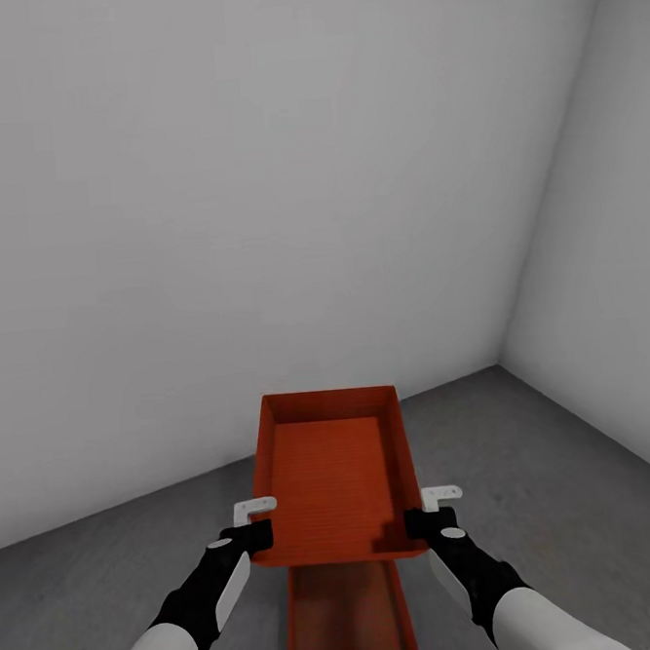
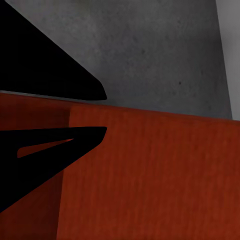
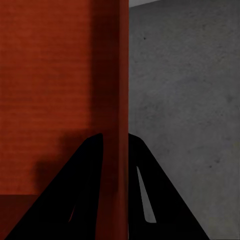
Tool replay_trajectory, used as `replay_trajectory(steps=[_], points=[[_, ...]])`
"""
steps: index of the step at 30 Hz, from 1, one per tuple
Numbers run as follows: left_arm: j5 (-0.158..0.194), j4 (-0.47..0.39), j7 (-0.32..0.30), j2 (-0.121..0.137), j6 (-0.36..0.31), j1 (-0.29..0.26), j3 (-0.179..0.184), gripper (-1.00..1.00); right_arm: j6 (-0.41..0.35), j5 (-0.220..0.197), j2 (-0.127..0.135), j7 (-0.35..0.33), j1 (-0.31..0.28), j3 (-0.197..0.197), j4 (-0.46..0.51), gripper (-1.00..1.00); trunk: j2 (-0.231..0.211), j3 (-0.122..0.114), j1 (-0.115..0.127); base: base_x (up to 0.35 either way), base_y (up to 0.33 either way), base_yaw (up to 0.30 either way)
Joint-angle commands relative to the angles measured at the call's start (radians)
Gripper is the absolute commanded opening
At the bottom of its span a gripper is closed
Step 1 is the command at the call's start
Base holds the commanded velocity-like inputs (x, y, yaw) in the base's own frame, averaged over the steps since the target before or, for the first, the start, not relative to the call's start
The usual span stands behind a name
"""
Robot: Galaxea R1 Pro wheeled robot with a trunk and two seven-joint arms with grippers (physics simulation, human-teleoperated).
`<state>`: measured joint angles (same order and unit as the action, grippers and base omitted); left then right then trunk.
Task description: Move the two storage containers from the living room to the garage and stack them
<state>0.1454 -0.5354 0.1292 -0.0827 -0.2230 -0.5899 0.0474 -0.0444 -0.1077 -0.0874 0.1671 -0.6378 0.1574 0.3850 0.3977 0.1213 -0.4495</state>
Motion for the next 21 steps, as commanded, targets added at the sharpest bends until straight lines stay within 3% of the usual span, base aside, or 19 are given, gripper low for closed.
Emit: replay_trajectory(steps=[1,21], points=[[-0.015,-0.006,0.029,0.031,-0.001,-0.001,-0.032,-1.0,-0.005,-0.009,0.002,0.012,-0.001,-0.013,0.0,-1.0,0.002,0.004,-0.001,0.0,0.0,0.0],[-0.015,-0.005,0.029,0.03,-0.001,-0.001,-0.031,-1.0,-0.004,-0.009,0.005,0.012,0.0,-0.013,0.0,-1.0,0.002,0.036,-0.001,0.0,0.0,0.0]])
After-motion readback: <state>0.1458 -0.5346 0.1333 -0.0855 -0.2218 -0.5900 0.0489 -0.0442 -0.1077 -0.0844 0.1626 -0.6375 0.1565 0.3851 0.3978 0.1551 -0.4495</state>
